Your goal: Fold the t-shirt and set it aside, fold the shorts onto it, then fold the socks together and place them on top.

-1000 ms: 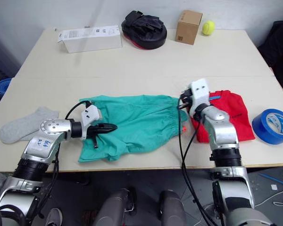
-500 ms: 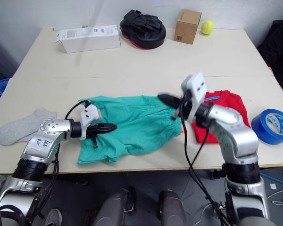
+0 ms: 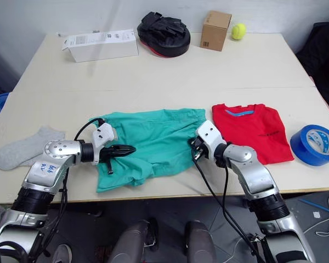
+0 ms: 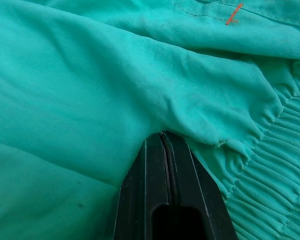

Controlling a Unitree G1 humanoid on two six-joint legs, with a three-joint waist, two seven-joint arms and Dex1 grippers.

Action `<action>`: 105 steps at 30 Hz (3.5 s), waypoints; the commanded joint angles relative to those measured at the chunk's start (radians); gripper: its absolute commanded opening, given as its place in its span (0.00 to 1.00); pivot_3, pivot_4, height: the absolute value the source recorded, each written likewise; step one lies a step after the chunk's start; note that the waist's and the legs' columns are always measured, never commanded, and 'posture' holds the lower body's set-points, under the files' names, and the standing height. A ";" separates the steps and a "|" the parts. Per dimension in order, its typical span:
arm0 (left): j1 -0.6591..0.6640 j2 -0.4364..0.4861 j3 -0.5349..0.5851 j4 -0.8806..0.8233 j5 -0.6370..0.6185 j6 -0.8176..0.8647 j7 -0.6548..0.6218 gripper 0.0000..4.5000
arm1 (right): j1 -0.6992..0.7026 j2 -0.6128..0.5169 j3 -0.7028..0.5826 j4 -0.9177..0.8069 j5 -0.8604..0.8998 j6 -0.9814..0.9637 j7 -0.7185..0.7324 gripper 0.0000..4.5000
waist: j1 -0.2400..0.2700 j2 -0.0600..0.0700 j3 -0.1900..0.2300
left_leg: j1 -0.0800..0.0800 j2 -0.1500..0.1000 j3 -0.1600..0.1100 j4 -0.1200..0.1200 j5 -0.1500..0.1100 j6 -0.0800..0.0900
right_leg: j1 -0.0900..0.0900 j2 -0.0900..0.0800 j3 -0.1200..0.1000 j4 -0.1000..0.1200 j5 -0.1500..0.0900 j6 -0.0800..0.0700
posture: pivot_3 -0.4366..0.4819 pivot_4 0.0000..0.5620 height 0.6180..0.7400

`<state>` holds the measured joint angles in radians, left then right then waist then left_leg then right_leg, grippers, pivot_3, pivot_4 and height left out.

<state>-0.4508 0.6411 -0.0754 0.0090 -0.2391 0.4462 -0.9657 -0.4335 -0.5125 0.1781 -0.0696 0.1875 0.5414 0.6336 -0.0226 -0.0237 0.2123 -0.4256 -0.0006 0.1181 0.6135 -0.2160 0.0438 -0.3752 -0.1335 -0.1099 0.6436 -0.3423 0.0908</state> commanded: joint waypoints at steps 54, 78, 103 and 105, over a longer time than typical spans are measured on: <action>-0.183 -0.039 -0.128 0.064 0.014 -0.093 -0.093 0.00 | 0.390 -0.025 -0.448 -0.711 0.389 0.422 -0.126 0.00 | 0.022 0.000 0.000 | -0.003 0.002 0.001 -0.003 -0.001 0.001 | -0.001 0.003 -0.001 -0.008 0.003 0.000 | 0.48 0.27 1.00; -0.163 -0.057 -0.049 0.120 -0.016 -0.107 -0.112 0.76 | 0.427 0.122 -0.642 -0.588 0.798 0.740 -0.370 1.00 | 0.021 0.000 0.000 | -0.003 0.002 0.001 -0.002 -0.003 0.006 | -0.001 0.002 0.000 -0.009 0.003 0.000 | 0.48 0.27 1.00; -0.144 -0.078 -0.116 0.245 0.126 -0.263 -0.114 0.00 | 0.038 0.427 -0.615 0.083 1.175 0.557 -0.872 1.00 | -0.018 0.000 -0.001 | -0.001 0.003 0.002 -0.002 -0.002 0.007 | -0.001 0.003 0.000 -0.005 0.004 -0.002 | 0.48 0.27 1.00; -0.145 -0.077 -0.115 0.245 0.126 -0.262 -0.115 0.00 | 0.002 0.431 -0.603 0.123 1.150 0.528 -0.867 1.00 | -0.019 0.001 -0.001 | -0.001 0.003 0.002 -0.002 -0.002 0.007 | -0.001 0.003 0.000 -0.005 0.004 -0.002 | 0.48 0.27 1.00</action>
<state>-0.6014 0.5625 -0.1948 0.2825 -0.1101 0.1877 -1.0740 -0.4318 -0.0922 -0.4493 0.0039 1.3789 1.0893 -0.2178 -0.0420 -0.0232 0.2115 -0.4261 0.0029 0.1204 0.6111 -0.2177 0.0510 -0.3765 -0.1302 -0.1099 0.6392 -0.3382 0.0892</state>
